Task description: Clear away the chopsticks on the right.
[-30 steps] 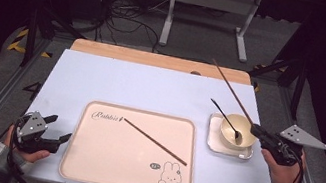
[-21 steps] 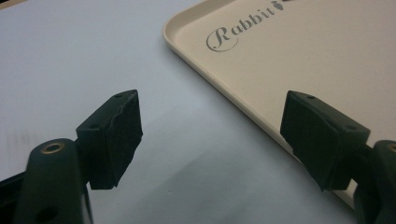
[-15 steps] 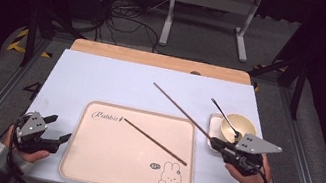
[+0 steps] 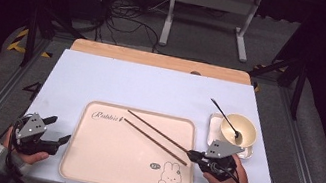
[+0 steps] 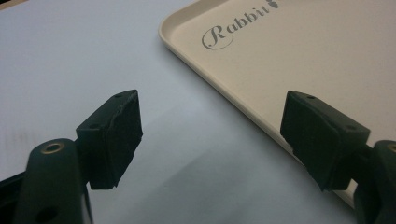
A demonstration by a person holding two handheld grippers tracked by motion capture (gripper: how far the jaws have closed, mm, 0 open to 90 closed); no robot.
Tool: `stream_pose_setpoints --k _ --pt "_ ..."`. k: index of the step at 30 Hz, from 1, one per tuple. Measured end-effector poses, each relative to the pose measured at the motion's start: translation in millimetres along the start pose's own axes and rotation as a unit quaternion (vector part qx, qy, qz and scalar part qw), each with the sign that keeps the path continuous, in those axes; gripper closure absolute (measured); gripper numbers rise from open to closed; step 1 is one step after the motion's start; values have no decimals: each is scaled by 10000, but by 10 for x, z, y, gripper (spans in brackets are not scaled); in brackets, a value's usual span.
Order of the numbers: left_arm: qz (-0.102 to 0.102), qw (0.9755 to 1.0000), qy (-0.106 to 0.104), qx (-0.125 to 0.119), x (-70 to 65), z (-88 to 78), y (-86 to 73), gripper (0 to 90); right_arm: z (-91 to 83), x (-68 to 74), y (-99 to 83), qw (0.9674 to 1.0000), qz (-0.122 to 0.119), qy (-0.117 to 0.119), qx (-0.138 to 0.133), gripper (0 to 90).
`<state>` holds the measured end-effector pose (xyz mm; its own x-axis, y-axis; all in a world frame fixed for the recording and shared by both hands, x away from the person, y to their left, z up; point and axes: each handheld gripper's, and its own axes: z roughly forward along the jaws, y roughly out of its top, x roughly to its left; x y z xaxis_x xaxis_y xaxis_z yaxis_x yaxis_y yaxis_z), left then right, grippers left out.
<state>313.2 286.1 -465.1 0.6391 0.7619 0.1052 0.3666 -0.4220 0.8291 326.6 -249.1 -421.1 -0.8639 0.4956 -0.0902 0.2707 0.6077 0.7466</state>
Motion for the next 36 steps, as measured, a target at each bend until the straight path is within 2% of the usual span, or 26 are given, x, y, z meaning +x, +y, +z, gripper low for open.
stream_pose_setpoints --k 9,18,32,36 --pt "-45 10000 57 -43 -13 -46 -14 216 84 20 -46 9997 -7 171 194 844" --pt "-24 10000 38 -16 -6 -19 -9 216 116 -24 -84 9993 96 176 302 844" --pt "10 10000 52 37 1 6 11 217 146 -22 -113 9988 119 206 430 827" --pt "15 10000 36 44 1 11 12 217 131 -5 -104 9991 101 170 372 814"
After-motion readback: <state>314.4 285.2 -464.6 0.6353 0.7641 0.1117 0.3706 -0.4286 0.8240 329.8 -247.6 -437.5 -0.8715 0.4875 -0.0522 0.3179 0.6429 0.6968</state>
